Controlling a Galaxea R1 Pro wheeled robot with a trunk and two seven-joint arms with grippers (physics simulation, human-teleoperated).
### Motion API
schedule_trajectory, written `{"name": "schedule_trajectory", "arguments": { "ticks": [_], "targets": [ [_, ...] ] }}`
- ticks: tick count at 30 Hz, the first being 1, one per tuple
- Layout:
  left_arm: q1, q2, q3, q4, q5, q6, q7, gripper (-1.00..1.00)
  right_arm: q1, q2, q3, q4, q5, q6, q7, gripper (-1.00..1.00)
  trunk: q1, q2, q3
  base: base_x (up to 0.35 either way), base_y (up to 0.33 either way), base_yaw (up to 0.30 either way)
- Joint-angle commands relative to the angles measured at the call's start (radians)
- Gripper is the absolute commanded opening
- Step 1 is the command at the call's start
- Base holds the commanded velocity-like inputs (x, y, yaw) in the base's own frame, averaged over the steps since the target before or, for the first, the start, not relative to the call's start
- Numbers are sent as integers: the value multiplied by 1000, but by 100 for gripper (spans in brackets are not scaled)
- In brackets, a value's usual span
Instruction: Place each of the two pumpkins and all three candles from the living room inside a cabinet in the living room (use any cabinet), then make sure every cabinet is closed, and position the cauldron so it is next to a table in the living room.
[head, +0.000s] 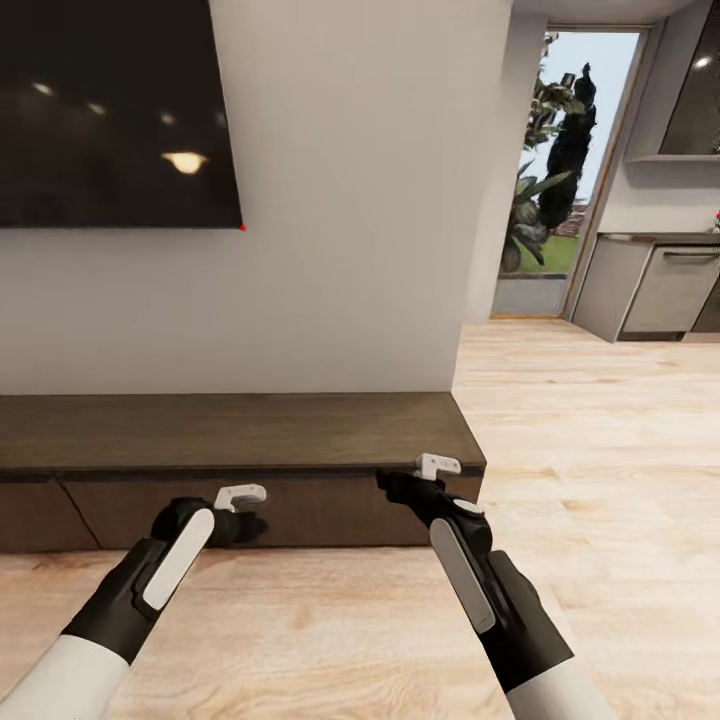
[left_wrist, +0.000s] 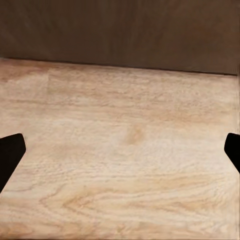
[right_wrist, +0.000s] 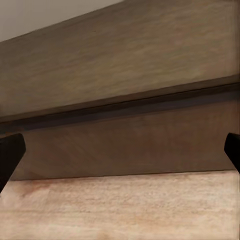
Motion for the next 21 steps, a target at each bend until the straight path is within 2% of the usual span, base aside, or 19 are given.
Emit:
{"name": "schedule_trajectory", "arguments": {
  "ticks": [1, 4, 10, 15, 21],
  "targets": [
    [-1, 1, 22, -3, 13, 9, 11, 100, 0, 0, 1, -4, -10, 9, -10, 100, -1, 0, 3, 0, 0, 0],
    [-1, 7, 57, -4, 13, 21, 11, 100, 0, 1, -1, -10, -10, 18, -11, 100, -2, 1, 15, 0, 0, 0],
    [-1, 8, 100, -6, 16, 26, 10, 100, 0, 0, -1, -12, -10, 40, -12, 100, -5, 2, 38, -18, 0, 0],
    [-1, 11, 119, -4, 16, 26, 11, 100, 0, -1, 1, -11, -9, 59, -11, 100, -7, 3, 57, -230, 0, 0],
    [-1, 8, 125, -4, 16, 26, 10, 100, 0, -1, -2, -10, -10, 62, -13, 100, -10, 5, 80, -61, 0, 0]
  ]
}}
